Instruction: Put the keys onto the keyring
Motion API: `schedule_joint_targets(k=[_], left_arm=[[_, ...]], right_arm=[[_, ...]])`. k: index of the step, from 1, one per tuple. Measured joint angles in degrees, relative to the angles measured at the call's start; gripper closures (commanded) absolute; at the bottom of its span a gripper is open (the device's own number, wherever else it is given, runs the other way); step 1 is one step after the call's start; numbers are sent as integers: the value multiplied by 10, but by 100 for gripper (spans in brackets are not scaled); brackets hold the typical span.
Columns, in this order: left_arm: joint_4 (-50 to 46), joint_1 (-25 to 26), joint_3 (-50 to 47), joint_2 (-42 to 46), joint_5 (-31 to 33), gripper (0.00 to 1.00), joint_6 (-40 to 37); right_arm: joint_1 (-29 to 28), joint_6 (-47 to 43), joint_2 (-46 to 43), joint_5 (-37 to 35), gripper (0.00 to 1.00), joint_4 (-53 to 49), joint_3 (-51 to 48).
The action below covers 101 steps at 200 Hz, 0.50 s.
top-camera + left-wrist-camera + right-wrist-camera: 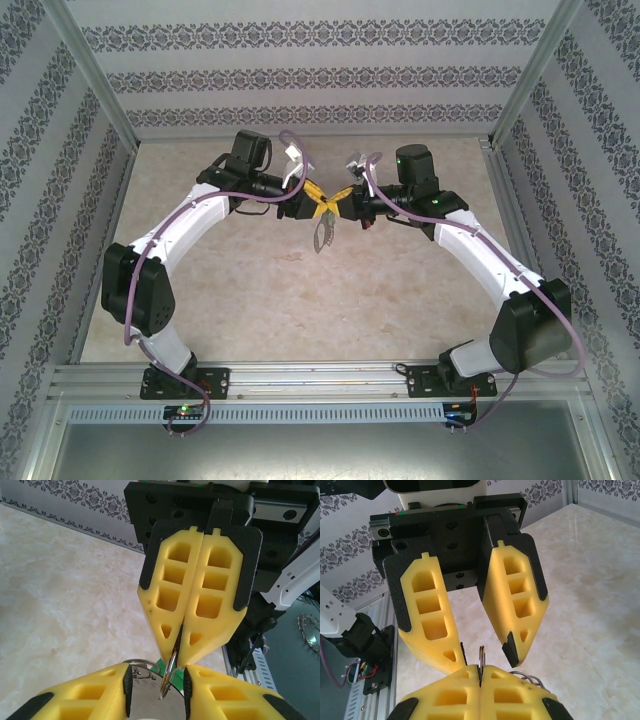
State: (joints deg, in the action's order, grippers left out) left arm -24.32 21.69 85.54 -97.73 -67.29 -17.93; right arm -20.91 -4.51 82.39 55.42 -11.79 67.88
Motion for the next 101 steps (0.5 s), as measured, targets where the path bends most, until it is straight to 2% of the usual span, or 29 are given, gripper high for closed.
schedule_joint_targets(k=[35,101], left_arm=[[10,0,0,0,-3,68,12],[14,0,-3,0,-22,95,21]], right_arm=[[0,0,0,0,100,1,0],[2,0,1,-5,100,7,0]])
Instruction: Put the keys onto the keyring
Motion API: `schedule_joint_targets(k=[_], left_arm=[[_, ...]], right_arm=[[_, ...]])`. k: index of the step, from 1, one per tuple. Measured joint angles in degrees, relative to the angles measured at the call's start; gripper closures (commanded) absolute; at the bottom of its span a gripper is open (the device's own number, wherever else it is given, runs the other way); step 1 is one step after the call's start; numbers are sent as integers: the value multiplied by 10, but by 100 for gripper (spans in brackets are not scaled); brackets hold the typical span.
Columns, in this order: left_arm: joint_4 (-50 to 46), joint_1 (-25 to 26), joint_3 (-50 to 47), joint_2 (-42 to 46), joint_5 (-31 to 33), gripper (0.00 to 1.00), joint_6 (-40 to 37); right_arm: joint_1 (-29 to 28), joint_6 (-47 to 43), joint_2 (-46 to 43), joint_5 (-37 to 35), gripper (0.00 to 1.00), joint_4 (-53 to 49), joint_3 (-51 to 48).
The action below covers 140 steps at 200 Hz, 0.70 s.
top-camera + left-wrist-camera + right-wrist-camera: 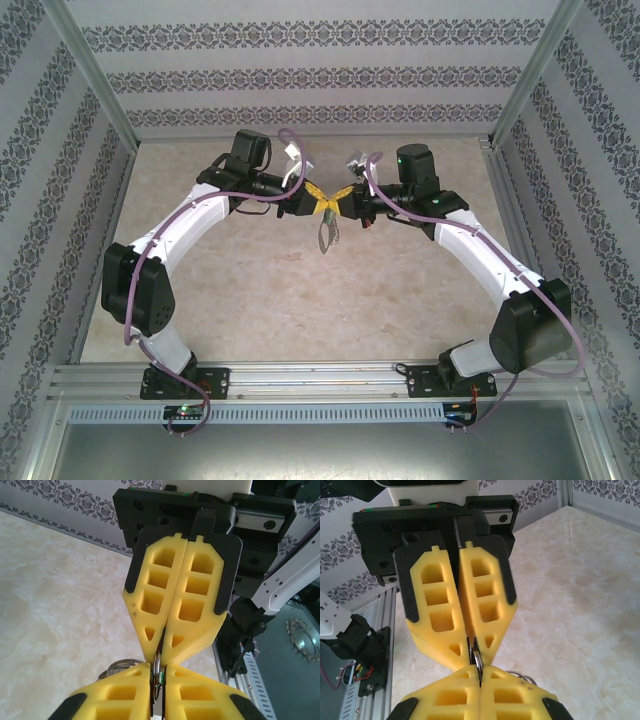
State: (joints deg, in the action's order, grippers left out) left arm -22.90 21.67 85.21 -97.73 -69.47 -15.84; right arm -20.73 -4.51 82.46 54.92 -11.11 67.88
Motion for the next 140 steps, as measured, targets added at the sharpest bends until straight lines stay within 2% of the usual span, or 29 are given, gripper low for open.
schedule_joint_targets(k=[14,23,36,55,108,140], left_arm=[[2,0,-1,0,-2,100,2],[7,0,-2,0,-2,100,2],[16,0,-5,0,-3,100,8],[39,0,-15,2,-6,100,21],[195,0,-109,30,46,100,97],[275,0,-135,44,57,100,142]], right_arm=[[1,0,0,0,100,0,0],[1,0,0,0,100,0,0],[4,2,0,0,81,2,0],[9,16,0,-4,68,16,-9],[50,85,-49,16,59,90,-80],[60,122,-83,17,56,133,-106]])
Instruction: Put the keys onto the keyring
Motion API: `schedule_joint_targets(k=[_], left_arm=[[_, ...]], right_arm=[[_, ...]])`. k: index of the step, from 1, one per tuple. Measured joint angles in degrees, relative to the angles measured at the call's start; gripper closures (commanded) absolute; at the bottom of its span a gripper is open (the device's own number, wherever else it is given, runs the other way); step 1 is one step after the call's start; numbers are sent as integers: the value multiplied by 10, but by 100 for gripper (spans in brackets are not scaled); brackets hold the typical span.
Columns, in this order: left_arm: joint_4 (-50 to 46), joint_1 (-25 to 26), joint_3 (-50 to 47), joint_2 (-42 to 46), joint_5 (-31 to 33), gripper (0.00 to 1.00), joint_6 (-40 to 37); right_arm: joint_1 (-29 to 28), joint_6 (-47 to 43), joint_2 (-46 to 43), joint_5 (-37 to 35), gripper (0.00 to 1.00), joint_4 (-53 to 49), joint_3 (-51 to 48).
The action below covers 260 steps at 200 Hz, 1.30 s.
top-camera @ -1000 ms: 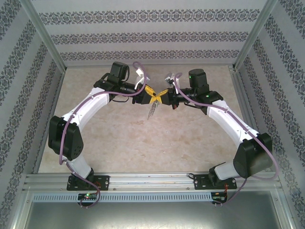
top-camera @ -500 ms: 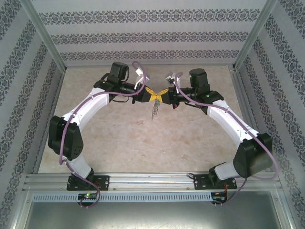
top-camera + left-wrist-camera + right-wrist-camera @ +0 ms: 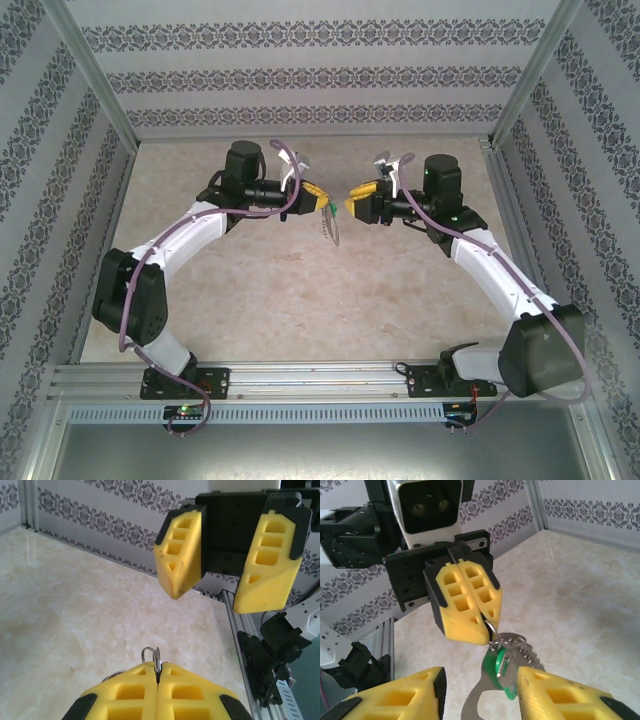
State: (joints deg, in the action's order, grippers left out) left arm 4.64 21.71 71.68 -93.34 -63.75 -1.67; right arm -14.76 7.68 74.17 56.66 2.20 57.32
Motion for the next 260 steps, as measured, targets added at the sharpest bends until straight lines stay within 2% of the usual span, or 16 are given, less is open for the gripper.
schedule_joint_targets(k=[53,119,141,167,182,210,260], left_arm=[[94,0,-7,8,-10,100,61],[143,0,-12,9,-23,100,99],[152,0,-18,13,-27,100,110],[156,0,-18,17,-30,100,115],[161,0,-18,18,-33,100,117],[175,0,-19,18,-36,100,127],[189,0,-22,18,-38,100,142]], right_arm=[[-1,32,-5,8,53,36,-9],[-39,42,27,8,53,53,-9],[-44,42,43,4,56,54,-9],[-45,42,48,0,64,54,-9],[-45,40,47,-5,65,54,-8],[-45,40,46,-23,56,54,-8],[-45,40,28,-62,56,60,-9]])
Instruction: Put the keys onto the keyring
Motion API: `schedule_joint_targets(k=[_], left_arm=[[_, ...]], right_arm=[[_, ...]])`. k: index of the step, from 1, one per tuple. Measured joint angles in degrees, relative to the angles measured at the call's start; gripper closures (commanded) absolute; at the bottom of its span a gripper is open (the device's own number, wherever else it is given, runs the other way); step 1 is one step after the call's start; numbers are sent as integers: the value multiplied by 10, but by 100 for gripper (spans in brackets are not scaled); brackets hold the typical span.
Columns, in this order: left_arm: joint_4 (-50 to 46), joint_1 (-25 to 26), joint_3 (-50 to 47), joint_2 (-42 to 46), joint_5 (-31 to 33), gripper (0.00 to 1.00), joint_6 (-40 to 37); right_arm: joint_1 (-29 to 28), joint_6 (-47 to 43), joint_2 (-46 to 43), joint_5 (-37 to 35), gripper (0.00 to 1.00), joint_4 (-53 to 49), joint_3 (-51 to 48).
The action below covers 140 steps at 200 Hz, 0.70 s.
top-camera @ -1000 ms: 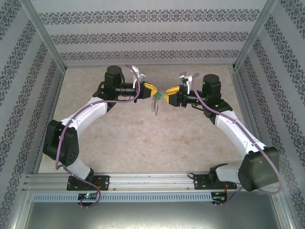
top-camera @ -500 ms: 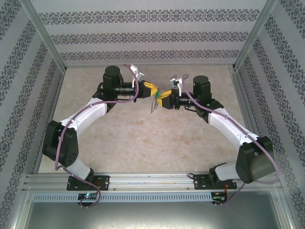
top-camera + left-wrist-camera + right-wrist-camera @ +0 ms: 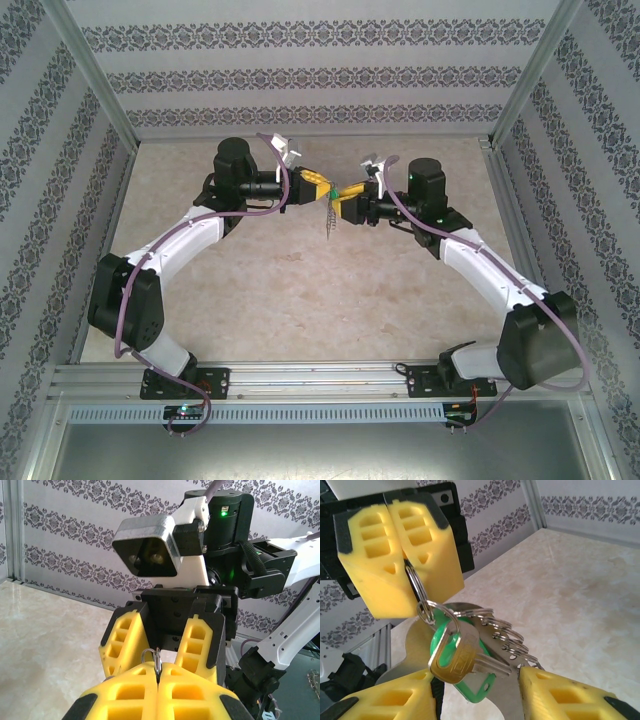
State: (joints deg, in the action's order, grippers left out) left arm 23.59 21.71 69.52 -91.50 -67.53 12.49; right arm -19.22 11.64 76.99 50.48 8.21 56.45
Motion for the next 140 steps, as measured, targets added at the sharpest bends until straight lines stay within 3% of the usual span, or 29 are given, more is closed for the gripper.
schedule_joint_targets(k=[32,86,114,140], left_arm=[[1,0,-2,0,-2,100,1],[11,0,-4,0,-4,100,13],[16,0,-4,0,-4,100,18],[23,0,-4,0,-4,100,22]], right_arm=[[0,2,-3,-5,59,16,0],[0,4,-3,2,90,28,0],[0,7,-3,12,100,32,-3],[-1,6,-3,25,100,32,-8]])
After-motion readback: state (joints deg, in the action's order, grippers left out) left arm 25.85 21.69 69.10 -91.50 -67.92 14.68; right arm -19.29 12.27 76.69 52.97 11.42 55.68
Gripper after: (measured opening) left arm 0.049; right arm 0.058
